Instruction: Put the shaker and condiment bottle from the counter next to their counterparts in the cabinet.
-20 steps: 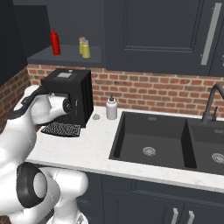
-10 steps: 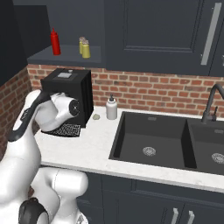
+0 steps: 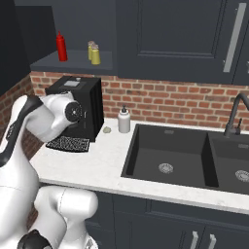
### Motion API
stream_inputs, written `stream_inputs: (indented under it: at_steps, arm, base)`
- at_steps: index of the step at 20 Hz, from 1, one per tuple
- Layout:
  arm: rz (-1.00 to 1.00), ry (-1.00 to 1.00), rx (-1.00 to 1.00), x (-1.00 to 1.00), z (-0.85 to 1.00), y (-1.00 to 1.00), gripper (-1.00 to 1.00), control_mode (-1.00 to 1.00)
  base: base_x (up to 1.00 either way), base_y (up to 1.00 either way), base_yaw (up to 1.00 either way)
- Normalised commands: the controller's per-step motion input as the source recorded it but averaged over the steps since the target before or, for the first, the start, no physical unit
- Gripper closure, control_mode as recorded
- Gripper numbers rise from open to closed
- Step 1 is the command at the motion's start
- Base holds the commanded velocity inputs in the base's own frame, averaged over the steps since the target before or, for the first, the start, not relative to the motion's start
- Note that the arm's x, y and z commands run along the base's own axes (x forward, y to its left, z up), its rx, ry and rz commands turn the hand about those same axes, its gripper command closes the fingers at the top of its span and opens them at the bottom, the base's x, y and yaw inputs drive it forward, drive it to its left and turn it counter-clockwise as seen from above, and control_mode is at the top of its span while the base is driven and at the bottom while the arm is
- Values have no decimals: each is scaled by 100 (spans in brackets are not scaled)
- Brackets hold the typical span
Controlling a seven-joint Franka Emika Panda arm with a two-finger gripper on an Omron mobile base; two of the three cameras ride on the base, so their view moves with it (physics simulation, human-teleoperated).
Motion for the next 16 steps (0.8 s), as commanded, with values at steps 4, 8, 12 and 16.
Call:
stream_inputs:
  at_steps: [4,8,12,16]
  arm:
    - [-22,-5,0,0,65,-1,100,-100]
    - [-20,-1,0,0,63,-8,100,-100]
    - [-7,4,3,1,35,-3,100,-100]
    - [0,3,0,1,0,0,100,-100]
  base:
    - [0,0,0]
    - [0,0,0]
    - [0,0,0]
    - [0,0,0]
